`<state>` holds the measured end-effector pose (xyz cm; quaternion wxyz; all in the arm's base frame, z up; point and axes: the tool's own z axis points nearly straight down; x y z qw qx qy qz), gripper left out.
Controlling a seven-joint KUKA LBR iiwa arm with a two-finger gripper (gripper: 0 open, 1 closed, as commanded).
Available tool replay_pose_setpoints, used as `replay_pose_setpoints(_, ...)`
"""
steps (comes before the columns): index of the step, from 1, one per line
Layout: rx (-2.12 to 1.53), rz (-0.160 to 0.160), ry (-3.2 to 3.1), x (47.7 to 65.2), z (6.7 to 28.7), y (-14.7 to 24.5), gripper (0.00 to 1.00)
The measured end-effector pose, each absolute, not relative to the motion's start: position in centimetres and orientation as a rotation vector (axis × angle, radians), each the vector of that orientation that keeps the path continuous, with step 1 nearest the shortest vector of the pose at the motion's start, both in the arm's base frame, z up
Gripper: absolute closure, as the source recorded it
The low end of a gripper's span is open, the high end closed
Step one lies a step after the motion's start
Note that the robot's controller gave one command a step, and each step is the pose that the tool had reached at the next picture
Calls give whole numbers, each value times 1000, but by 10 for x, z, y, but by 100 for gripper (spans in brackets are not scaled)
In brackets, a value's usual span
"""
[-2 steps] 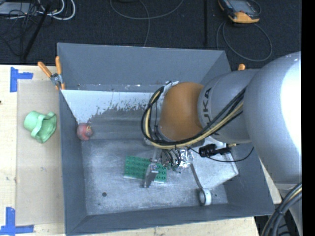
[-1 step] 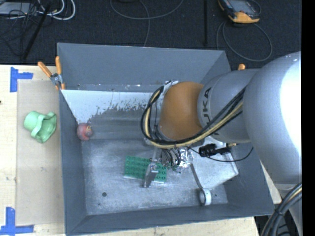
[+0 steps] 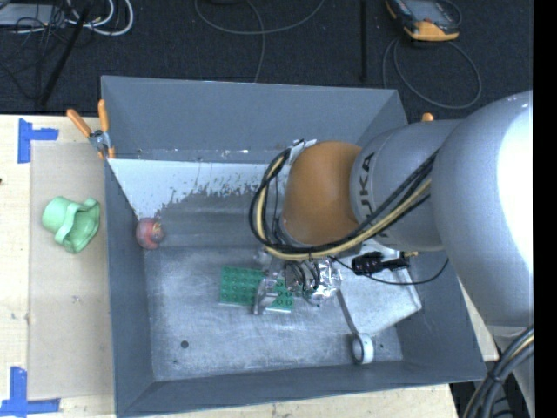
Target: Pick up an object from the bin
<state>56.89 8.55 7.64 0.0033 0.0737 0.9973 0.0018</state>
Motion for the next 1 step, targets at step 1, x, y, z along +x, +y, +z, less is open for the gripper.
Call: replay_pose_setpoints(1, 231, 3, 3128, 570, 137, 86, 100)
